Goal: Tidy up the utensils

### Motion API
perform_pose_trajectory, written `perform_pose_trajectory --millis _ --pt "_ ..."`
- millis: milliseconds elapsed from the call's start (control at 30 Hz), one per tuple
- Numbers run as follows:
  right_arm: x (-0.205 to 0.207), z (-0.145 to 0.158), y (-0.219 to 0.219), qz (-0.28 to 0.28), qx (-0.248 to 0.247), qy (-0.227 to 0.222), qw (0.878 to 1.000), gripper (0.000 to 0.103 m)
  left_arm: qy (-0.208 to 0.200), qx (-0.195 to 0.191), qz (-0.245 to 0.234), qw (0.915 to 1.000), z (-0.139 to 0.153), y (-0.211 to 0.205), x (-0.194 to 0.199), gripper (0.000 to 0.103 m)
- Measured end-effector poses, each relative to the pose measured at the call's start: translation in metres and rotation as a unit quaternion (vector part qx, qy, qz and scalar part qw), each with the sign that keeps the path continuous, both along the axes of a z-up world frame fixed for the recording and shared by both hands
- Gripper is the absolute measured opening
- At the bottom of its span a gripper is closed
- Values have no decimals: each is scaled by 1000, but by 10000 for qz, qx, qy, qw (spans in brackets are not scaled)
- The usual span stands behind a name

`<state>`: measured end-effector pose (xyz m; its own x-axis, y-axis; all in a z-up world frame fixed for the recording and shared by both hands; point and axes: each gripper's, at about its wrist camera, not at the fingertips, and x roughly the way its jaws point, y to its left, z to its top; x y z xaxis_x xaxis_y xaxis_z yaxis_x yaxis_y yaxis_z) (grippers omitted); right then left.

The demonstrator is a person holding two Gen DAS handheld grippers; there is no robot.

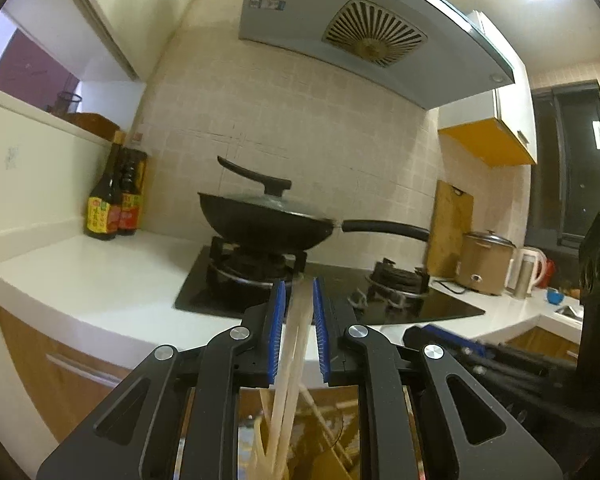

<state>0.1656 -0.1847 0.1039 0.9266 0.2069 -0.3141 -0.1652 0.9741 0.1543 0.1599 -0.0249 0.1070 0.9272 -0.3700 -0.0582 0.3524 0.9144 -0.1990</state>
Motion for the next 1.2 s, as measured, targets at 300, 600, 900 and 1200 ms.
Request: perform_pose_trajectory --millis 300,600,900,1200 --pt "-61 13 -10 285 43 128 9995 14 334 196 -102 9992 2 23 -50 71" --pt "-142 -12 -13 292 -115 238 9992 53 554 536 272 9967 -20 29 -136 90" --pt "-183 -67 -21 -174 -459 328 9983 68 709 767 1018 9893 -56 24 -171 91" --pt "-174 -107 -25 -446 -518 406 9968 68 516 1107 1480 9814 -84 9 -171 91"
